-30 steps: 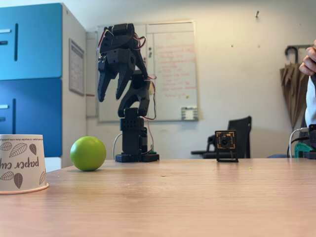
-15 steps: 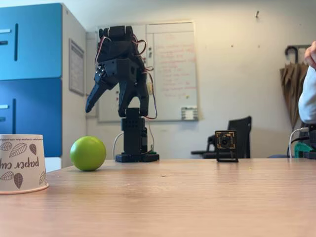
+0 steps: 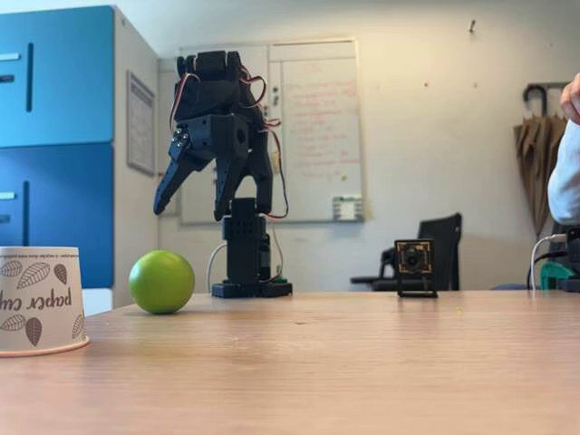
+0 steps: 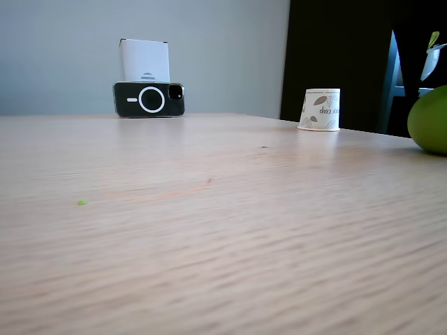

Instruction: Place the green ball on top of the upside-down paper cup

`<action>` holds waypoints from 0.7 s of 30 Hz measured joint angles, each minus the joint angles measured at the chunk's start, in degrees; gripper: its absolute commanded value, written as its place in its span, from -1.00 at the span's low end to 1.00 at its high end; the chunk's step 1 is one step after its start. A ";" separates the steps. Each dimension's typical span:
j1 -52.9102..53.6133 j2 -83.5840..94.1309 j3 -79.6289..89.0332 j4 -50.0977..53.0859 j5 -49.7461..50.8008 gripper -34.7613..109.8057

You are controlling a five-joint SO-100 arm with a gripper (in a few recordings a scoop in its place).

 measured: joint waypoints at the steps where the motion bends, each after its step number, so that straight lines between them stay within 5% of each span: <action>1: 0.26 -0.70 0.00 -0.44 0.00 0.07; 21: 1.41 -5.54 3.25 -5.19 -0.70 -0.13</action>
